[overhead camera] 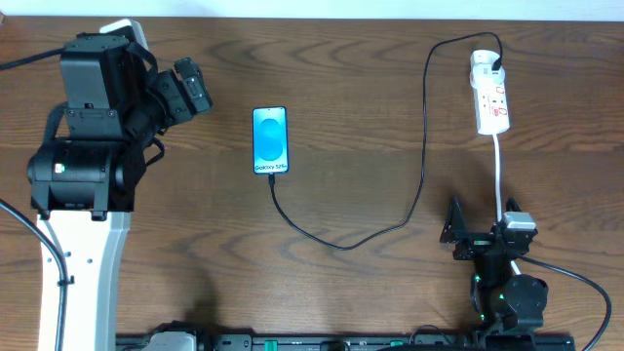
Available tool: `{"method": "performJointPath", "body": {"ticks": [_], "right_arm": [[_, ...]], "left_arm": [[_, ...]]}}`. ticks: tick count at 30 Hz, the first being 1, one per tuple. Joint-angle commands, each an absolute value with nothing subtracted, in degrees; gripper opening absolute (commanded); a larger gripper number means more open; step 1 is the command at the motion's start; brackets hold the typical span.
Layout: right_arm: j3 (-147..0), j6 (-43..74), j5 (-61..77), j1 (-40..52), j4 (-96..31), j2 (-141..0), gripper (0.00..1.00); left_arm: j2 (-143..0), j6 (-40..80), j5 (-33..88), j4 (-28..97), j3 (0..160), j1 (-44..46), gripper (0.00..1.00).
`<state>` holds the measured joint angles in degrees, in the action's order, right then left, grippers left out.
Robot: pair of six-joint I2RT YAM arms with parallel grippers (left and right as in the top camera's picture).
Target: Plug charger to phone and switch on socket
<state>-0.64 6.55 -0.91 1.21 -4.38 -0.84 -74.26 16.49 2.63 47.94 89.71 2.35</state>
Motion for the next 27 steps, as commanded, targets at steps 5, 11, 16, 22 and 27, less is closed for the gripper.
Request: {"method": "performJointPath", "body": {"ticks": [5,11,16,22,27], "right_arm": [[-0.32,6.76,-1.37,1.65,-4.14,-0.32,0.99],[-0.32,6.76,-1.37,1.65,-4.14,-0.32,0.99],[-0.32,6.79,-1.37,1.65,-4.14,-0.38,0.99],[-0.32,6.79,-1.37,1.65,-4.14,-0.38,0.99],[-0.32,6.79,-1.37,1.65,-4.14,-0.38,0.99]], "left_arm": [[-74.32,16.58,2.28,47.99,89.97,2.15,1.0],[-74.17,16.58,2.28,47.97,89.45,2.15,1.0],[-72.01,14.33,-0.69,49.45,86.37,2.2,1.0],[-62.92,13.96,-2.59,40.95,73.3,2.22,1.0],[-50.76,10.46,0.82,21.45,51.83,2.22,1.0]]}}
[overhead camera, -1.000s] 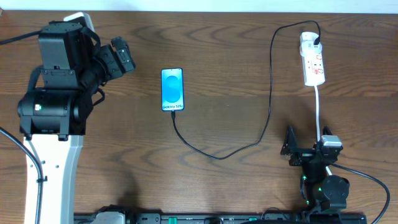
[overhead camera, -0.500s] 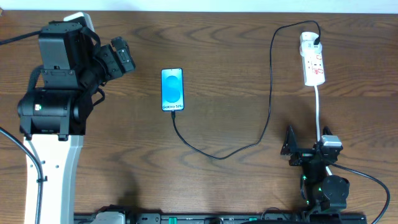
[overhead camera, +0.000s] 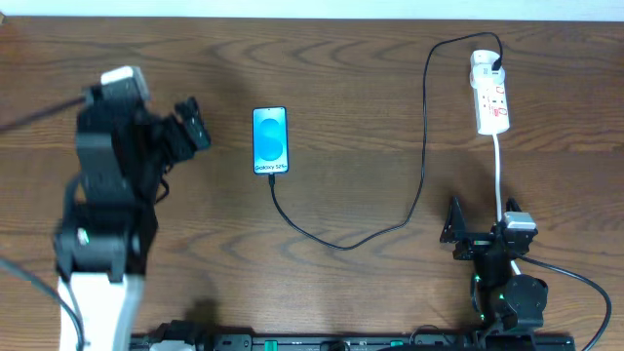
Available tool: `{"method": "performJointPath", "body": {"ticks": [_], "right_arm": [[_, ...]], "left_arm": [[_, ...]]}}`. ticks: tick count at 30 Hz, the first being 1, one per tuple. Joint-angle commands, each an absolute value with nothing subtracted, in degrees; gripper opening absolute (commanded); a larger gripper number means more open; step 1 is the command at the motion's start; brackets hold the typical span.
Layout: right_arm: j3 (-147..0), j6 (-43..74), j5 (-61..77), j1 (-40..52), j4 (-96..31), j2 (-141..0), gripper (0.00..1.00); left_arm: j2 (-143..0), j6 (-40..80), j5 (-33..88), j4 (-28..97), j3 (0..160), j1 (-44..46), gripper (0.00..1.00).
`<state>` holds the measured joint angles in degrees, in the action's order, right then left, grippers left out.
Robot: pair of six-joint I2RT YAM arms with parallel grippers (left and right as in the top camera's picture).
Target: Plug charger to phone and switch on socket
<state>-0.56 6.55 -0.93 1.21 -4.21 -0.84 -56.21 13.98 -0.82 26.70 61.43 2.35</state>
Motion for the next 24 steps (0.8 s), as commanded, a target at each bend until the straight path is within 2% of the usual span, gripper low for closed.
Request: {"method": "performJointPath", "body": {"ticks": [1,5,9,24], "right_arm": [[-0.32,6.79,-1.37,1.65,-4.14,-0.38,0.99],[-0.32,6.79,-1.37,1.65,-4.14,-0.38,0.99],[-0.32,6.79,-1.37,1.65,-4.14,-0.38,0.99],[-0.32,6.79,-1.37,1.65,-4.14,-0.38,0.99]], "left_arm": [[-48.23,9.47,2.09,17.28,47.22,2.22,1.0],[-37.12,7.09,4.75,3.75,29.71,2.22,1.0],[-27.09,5.56,4.73,-3.66,16.95,2.2,1.0],[-8.62,-2.83,4.71,-4.23,0.21,2.2,1.0]]}}
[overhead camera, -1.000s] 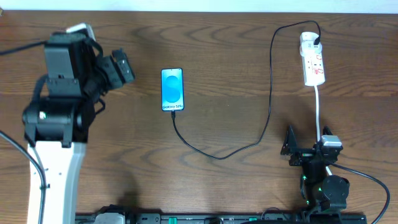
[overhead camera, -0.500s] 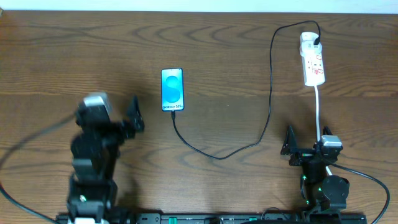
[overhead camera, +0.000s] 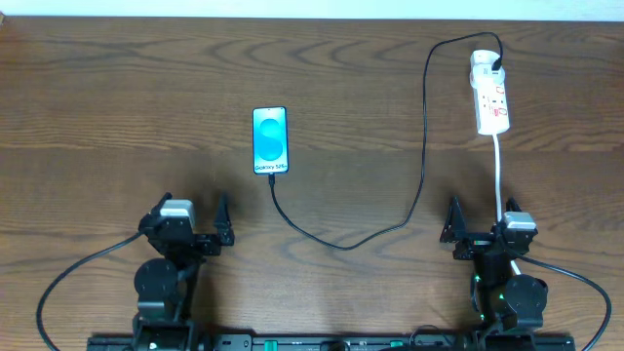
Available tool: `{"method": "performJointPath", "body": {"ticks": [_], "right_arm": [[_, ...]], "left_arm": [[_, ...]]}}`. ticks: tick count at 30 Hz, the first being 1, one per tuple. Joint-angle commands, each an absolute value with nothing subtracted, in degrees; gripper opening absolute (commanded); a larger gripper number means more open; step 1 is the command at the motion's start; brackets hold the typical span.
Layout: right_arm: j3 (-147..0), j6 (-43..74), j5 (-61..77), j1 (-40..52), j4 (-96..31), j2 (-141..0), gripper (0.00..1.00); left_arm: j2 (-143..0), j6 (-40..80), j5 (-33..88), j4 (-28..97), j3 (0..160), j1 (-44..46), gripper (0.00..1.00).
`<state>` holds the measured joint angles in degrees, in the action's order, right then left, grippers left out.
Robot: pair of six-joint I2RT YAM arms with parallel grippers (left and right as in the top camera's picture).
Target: Plug charger to phone and switch on socket
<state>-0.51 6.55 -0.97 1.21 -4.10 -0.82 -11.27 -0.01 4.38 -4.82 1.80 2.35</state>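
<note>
The phone (overhead camera: 270, 140) lies face up mid-table with its screen lit blue. A black charger cable (overhead camera: 341, 246) runs from the phone's near end, loops right and climbs to a plug in the white socket strip (overhead camera: 490, 102) at the far right. The strip's red switches are too small to read. My left gripper (overhead camera: 222, 222) sits folded back at the near left edge, well short of the phone. At the near right edge my right gripper (overhead camera: 452, 222) rests below the strip. Nothing is held by either; how their jaws stand is unclear from above.
The strip's white cord (overhead camera: 499, 175) runs down toward the right arm's base. Black leads trail from both arm bases along the near edge. A pale wall edge borders the far side of the brown wooden table (overhead camera: 117, 146).
The left arm, which stood tall over the left of the table with its gripper near the phone's left side, is now folded down at the near edge. Phone, cable, strip and right arm are unchanged.
The left arm was raised at the far left with its gripper a short way left of the plugged-in, lit phone. Then it stood slightly nearer and blurred. Now it is folded at the near left edge. The right arm stayed folded throughout.
</note>
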Motion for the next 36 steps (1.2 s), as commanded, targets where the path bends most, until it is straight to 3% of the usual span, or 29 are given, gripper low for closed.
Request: {"method": "performJointPath", "body": {"ticks": [1,6,36], "right_arm": [[-0.32,6.79,-1.37,1.65,-4.14,-0.38,0.99],[-0.32,6.79,-1.37,1.65,-4.14,-0.38,0.99],[-0.32,6.79,-1.37,1.65,-4.14,-0.38,0.99]], "left_arm": [[-7.77,-3.25,4.69,-2.61,0.23,2.17,1.0],[-4.93,-3.25,3.11,3.92,0.23,2.15,1.0],[-1.37,-3.2,2.76,3.84,0.23,2.15,1.0]]}}
